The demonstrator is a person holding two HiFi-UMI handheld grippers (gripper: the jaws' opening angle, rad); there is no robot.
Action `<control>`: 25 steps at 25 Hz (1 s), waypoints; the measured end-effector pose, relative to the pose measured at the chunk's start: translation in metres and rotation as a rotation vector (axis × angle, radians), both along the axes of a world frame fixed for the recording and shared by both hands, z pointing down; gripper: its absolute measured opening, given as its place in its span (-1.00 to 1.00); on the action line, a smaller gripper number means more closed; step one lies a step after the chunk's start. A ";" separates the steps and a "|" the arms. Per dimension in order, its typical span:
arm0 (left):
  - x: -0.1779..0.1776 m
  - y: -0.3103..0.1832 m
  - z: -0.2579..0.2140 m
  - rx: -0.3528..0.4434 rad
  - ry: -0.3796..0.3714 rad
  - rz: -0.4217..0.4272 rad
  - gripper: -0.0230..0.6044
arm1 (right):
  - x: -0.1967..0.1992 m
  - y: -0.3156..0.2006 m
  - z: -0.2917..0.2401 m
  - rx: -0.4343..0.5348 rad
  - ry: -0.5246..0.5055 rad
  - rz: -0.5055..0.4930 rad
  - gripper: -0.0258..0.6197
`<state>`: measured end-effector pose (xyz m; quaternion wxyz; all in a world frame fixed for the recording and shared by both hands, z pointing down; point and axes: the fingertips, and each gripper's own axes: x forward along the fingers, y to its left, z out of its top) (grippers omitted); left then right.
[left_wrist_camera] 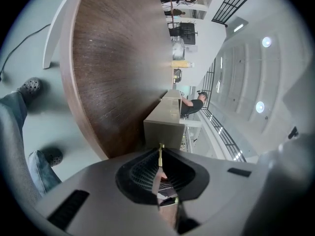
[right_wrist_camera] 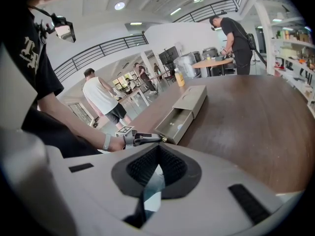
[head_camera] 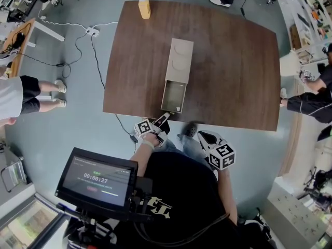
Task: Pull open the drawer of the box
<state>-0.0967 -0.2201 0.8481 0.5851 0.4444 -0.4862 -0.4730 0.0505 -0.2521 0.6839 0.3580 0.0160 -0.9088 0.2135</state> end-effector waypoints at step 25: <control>0.005 0.010 0.003 0.015 0.033 -0.038 -0.83 | -0.009 -0.005 0.003 0.002 0.012 -0.069 -0.96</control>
